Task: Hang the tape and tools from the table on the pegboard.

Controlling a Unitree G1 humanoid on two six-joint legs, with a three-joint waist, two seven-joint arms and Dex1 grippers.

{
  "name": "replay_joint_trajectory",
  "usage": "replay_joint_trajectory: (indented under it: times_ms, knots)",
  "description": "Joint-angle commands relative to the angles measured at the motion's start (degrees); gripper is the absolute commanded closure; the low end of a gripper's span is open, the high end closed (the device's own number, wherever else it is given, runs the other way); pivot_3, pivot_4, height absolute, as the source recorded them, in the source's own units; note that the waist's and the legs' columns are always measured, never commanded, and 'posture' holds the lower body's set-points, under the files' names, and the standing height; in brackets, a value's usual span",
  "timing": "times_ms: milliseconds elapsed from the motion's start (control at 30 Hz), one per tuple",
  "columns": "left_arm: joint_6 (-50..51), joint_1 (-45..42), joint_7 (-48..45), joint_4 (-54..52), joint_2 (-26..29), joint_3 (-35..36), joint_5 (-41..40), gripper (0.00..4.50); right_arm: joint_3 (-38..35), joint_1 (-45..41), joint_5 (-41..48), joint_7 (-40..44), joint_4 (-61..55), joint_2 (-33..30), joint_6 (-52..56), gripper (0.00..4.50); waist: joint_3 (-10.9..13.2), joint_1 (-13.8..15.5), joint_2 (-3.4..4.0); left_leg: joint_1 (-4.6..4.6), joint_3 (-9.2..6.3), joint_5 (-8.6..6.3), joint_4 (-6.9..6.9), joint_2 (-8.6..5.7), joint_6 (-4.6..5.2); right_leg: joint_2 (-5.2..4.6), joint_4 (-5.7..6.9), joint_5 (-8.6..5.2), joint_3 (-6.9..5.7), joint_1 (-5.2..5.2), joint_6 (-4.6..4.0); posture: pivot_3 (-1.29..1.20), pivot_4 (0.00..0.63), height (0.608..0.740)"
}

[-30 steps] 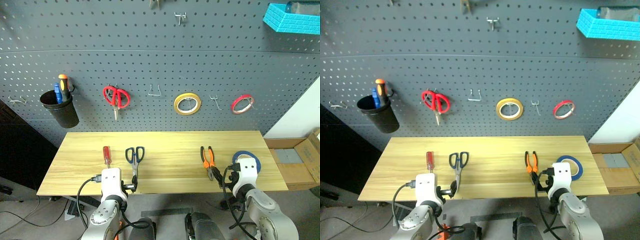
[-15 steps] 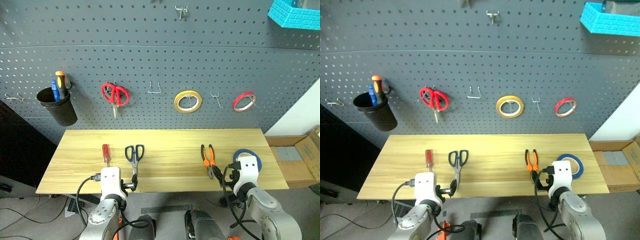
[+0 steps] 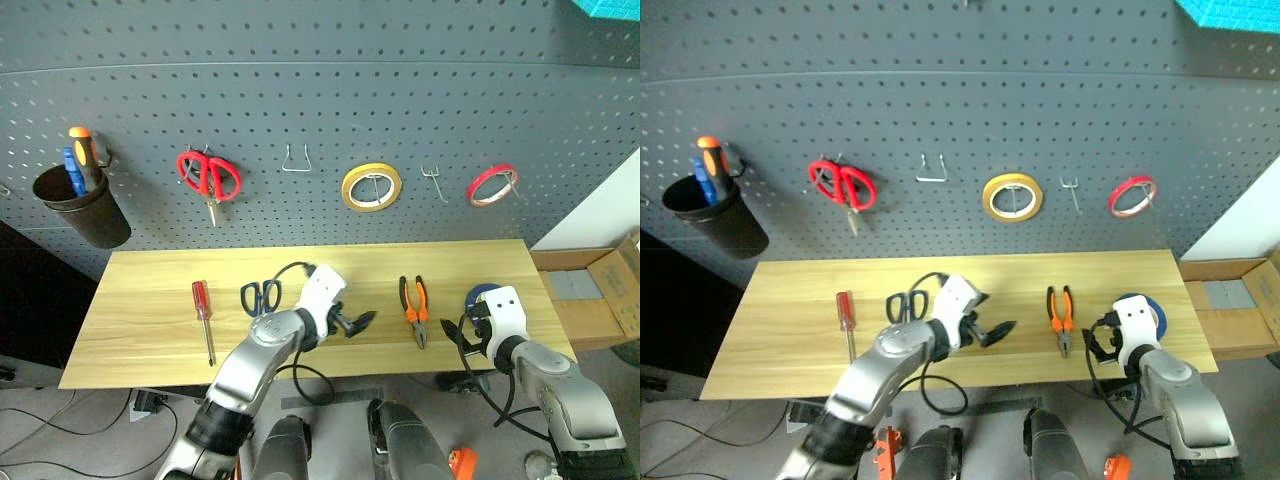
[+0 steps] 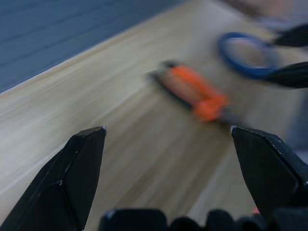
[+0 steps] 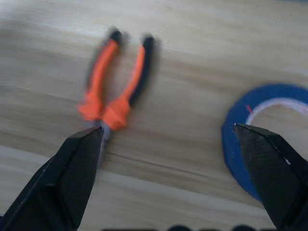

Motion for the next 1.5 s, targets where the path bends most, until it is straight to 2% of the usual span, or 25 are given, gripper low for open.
replay_joint_trajectory:
  times_ms: [33, 200, 367, 567, 733, 1133, 1167, 1333, 1400, 1500]
  knots:
    - [-8.28, -4.71, -6.31, 6.62, -3.33, -5.38, 1.27, 0.04, -1.07, -2.33, -0.84, 0.39, 3.36, -0.71, -0.80, 0.00, 0.57, -0.07, -0.01, -0.10, 0.00, 0.00, 0.01, 0.00, 0.00, 0.00, 0.02, 0.01, 0.01, -0.06, -0.01, -0.10, 0.349, 0.740]
    - [-16.15, -10.22, -10.59, 16.70, -8.34, -9.12, 3.36, 0.04, -0.67, -5.44, -1.87, 1.20, 9.88, -1.01, -3.42, 0.00, 1.61, -0.49, 0.02, -0.61, -0.02, 0.00, 0.12, -0.02, 0.01, -0.03, 0.06, 0.17, 0.02, -0.38, -0.23, -0.12, 0.364, 0.740]
    - [-21.31, -13.76, -12.06, 23.48, -12.06, -10.40, 5.53, 0.04, -1.95, -11.51, -3.33, 1.86, 20.44, -2.12, -7.69, 0.00, 2.92, -1.29, 0.00, -0.65, 0.01, 0.01, 0.25, -0.06, 0.02, -0.04, 0.06, 0.12, 0.08, -0.38, 0.16, -0.13, 0.388, 0.740]
    - [-22.34, -14.02, -13.32, 23.89, -13.05, -9.81, 6.07, 0.04, -3.53, -16.30, -2.67, 2.33, 30.07, -1.75, -8.88, 0.00, 3.81, -1.46, 0.04, -0.67, 0.02, 0.01, 0.19, -0.05, 0.03, -0.05, 0.07, 0.18, 0.11, -0.40, 0.13, -0.11, 0.402, 0.740]
    - [-21.06, -13.33, -14.23, 22.58, -12.82, -9.20, 5.77, 0.04, -7.14, -20.27, 0.77, 2.55, 36.43, -0.09, -4.73, 0.00, 3.88, -1.50, 0.03, -0.64, 0.02, 0.01, 0.24, -0.05, 0.03, -0.08, 0.07, 0.17, 0.14, -0.39, 0.20, -0.10, 0.403, 0.740]
    - [-18.63, -14.62, -14.56, 22.50, -13.44, -6.45, 5.31, 0.00, -6.21, -20.58, 1.42, 6.55, 35.92, 1.32, -2.55, 4.03, 3.98, -1.51, -0.14, -0.64, 0.02, 0.01, 0.27, -0.03, 0.02, -0.05, 0.07, 0.20, 0.15, -0.37, 0.29, -0.08, 0.401, 0.740]
    - [-18.71, -14.59, -14.58, 22.58, -13.42, -6.35, 5.39, 0.00, -6.22, -20.59, 1.39, 6.53, 35.94, 1.43, -2.59, 4.15, 3.98, -1.52, -0.15, -0.64, 0.02, 0.01, 0.27, -0.03, 0.02, -0.05, 0.07, 0.20, 0.16, -0.37, 0.29, -0.08, 0.399, 0.740]
    - [-19.02, -14.50, -14.09, 22.61, -12.76, -5.62, 5.65, 0.00, -4.90, -19.90, -0.62, 6.36, 35.29, 0.83, -4.87, 4.15, 3.97, -1.54, -0.14, -0.63, 0.02, 0.01, 0.26, -0.02, 0.02, -0.04, 0.07, 0.20, 0.15, -0.37, 0.29, -0.07, 0.378, 0.740]
    - [-19.47, -14.48, -14.03, 22.86, -12.39, -5.17, 5.65, 0.00, -4.12, -18.81, -1.60, 6.36, 33.89, 0.49, -6.08, 4.15, 3.96, -1.52, -0.13, -0.62, 0.02, 0.02, 0.27, -0.02, 0.02, -0.04, 0.08, 0.20, 0.15, -0.37, 0.30, -0.07, 0.349, 0.740]
    - [-17.45, -10.43, -15.27, 16.20, -10.21, -4.91, 4.20, 0.00, -2.09, -12.50, -4.04, 5.36, 22.33, -0.08, -9.22, 4.15, 3.76, -1.30, 0.11, -0.63, -0.04, 0.02, 0.24, -0.01, 0.00, -0.05, 0.08, 0.19, 0.08, -0.41, 0.30, -0.08, 0.313, 0.740]
